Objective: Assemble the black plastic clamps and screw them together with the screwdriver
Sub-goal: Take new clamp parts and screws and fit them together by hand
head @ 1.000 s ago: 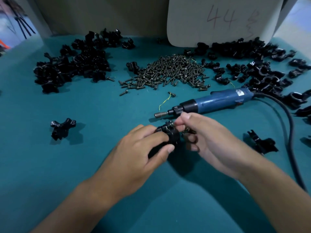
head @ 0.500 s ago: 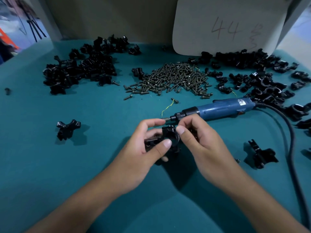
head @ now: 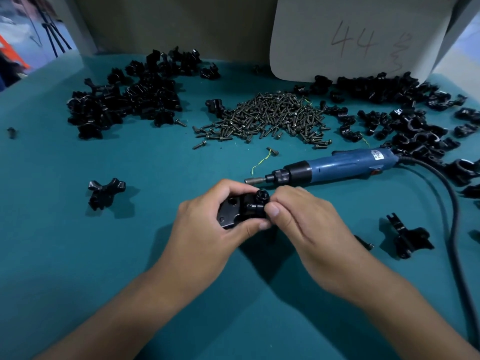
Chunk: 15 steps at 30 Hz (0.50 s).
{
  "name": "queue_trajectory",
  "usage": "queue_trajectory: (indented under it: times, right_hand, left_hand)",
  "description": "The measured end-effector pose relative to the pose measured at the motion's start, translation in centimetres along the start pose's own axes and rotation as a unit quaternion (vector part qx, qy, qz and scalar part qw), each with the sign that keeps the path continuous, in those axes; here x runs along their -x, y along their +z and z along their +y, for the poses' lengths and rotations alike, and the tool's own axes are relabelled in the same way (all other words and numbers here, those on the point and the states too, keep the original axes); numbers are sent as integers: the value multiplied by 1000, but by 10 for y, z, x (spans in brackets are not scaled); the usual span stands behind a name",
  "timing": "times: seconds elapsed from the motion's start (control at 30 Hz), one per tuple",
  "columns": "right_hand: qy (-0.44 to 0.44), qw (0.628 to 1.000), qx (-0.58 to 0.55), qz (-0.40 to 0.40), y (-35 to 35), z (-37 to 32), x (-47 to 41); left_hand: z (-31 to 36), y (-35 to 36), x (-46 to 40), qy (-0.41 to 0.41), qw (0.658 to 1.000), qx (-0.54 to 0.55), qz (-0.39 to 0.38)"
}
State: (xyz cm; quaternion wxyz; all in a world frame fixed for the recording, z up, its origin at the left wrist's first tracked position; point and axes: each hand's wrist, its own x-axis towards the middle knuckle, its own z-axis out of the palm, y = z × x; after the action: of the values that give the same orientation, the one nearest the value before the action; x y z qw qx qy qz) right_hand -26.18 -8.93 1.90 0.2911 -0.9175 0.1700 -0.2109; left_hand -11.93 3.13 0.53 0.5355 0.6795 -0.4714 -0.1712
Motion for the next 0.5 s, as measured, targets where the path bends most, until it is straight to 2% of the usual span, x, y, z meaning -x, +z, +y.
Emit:
queue_trajectory:
  times: [0.1,0.23,0.37,0.5]
  right_hand:
    - [-20,999,41,27,1,2,0]
    - [-52,991,98,72,2,-1,0]
    - [53,996,-55,33,0,-6,1]
    - [79,990,-111,34,-2,-1,1]
  left_hand:
    - [-1,-1,-3,-49,998,24,-23]
    - [-1,-1,-8,-106,983,137,-59]
    - [2,-2,-5,-57,998,33,-19]
    - [1,-1,-3,-49,999,1,-1]
